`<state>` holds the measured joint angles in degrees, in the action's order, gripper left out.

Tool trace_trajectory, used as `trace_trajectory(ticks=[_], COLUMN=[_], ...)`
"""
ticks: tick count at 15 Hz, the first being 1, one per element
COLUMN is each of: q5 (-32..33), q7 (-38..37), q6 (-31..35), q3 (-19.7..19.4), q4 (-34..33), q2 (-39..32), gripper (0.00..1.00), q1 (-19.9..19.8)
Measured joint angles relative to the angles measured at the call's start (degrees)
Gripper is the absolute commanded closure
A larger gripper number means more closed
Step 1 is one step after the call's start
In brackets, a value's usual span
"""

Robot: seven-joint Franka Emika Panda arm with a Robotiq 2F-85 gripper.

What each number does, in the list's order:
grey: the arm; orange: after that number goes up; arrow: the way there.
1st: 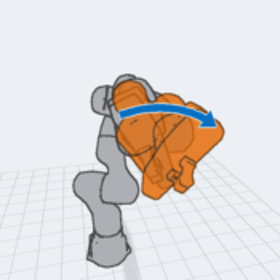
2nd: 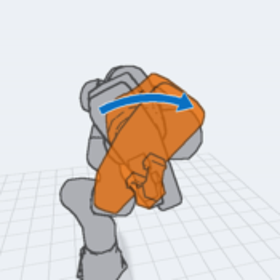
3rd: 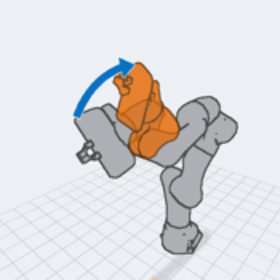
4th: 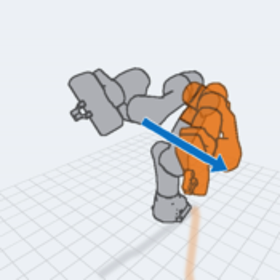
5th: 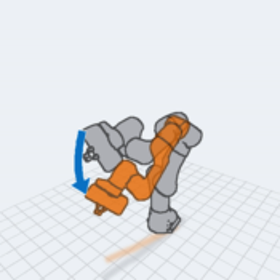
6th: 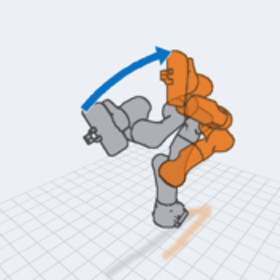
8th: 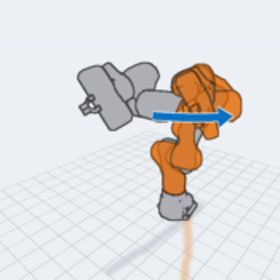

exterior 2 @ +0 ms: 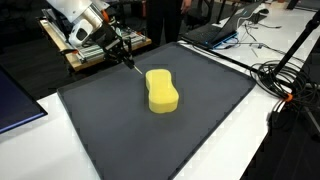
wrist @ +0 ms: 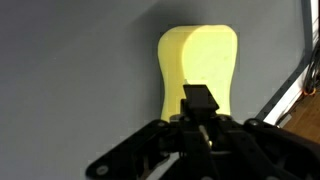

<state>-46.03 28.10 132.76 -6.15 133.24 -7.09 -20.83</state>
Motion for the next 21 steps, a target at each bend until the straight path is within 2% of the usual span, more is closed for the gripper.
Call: trace_trajectory(ticks=[1, 5, 11, 15, 21], q5=[0.0, 0.46, 4.84, 9.49, 20.09], q7=[0.0, -0.01, -1.97, -4.95, -12.23], q6=[0.0, 0.77, 9.86, 15.01, 21.21], q3=[-0.03, -0.75, 0.03, 1.16, 2.54], q4=[0.0, 0.25, 3.99, 6.9, 9.1], q2=[-0.09, 0.01, 2.5, 4.66, 5.77], gripper=[0.97, 0.97, 0.97, 0.97, 0.97], q1=[0.02, 1.53, 9.1, 12.78, 15.56])
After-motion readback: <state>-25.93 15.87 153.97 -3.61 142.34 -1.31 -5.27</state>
